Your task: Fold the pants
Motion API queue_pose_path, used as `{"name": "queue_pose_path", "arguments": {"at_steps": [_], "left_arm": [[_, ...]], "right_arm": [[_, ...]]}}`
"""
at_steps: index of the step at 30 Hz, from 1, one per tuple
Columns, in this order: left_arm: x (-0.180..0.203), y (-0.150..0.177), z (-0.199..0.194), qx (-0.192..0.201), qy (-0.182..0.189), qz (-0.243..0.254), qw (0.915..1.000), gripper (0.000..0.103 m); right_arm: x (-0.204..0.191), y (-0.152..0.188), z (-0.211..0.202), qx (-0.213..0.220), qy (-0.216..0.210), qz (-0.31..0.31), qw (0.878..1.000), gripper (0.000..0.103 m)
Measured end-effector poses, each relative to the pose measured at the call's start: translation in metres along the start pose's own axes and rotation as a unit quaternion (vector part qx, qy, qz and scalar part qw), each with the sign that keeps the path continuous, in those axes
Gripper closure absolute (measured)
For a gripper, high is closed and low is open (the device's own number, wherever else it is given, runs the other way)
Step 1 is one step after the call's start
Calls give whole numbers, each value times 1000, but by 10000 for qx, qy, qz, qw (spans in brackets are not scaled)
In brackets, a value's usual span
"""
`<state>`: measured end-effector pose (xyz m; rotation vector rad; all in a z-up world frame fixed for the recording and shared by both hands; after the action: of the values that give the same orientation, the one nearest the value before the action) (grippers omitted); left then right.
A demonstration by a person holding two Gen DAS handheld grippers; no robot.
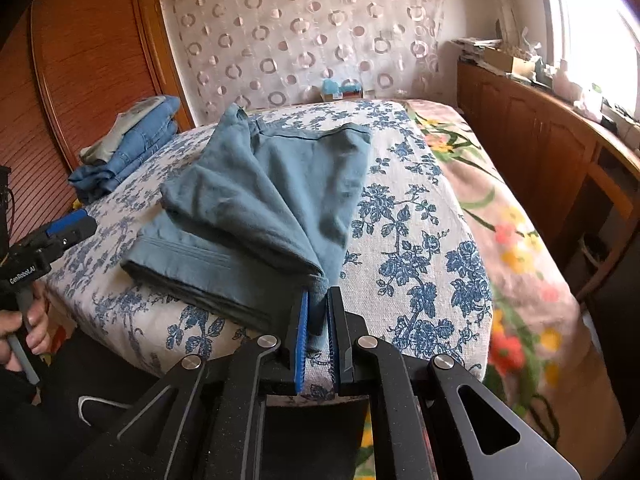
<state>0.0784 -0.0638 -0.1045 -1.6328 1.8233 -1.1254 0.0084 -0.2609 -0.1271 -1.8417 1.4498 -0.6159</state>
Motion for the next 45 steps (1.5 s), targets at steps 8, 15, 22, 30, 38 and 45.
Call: {"name": "queue_pose_path", "arguments": {"at_steps": [8,15,22,30,38,45], "left_arm": [[7,-14,12,-116,159,71,9998,27],[18,-24,34,-247,275,130,9992,27],[27,-22,47,-386,359,173,9985,27],[29,-14,56,-515,243,274,9980,27],[24,-11,63,-595,170,213,9979,27],[21,-11,67,-653,181,167,9976,27]], "right_arm": [[4,-11,-15,264,147,-104,9995,61],[18,-49,8,309,202,-312,9988,60],[45,-90,70,-17,120,-294,9995,60],[79,-130,153,-629,22,133,9979,68],[83,-148,185,-796,-291,238,9961,91],[84,-153,185,-799,691,34,9944,102]]}}
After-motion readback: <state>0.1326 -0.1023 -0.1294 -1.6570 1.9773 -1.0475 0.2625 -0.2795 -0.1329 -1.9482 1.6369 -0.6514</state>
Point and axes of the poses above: each gripper's, at about its wrist camera, not at the fingertips, and z roughly the way its jaws point, x to its right, y to its underside, the point moved 1 cm from there along z, roughly the way its jaws point, and after that the axes turned 8 degrees about -z, right-handed, at the moved point
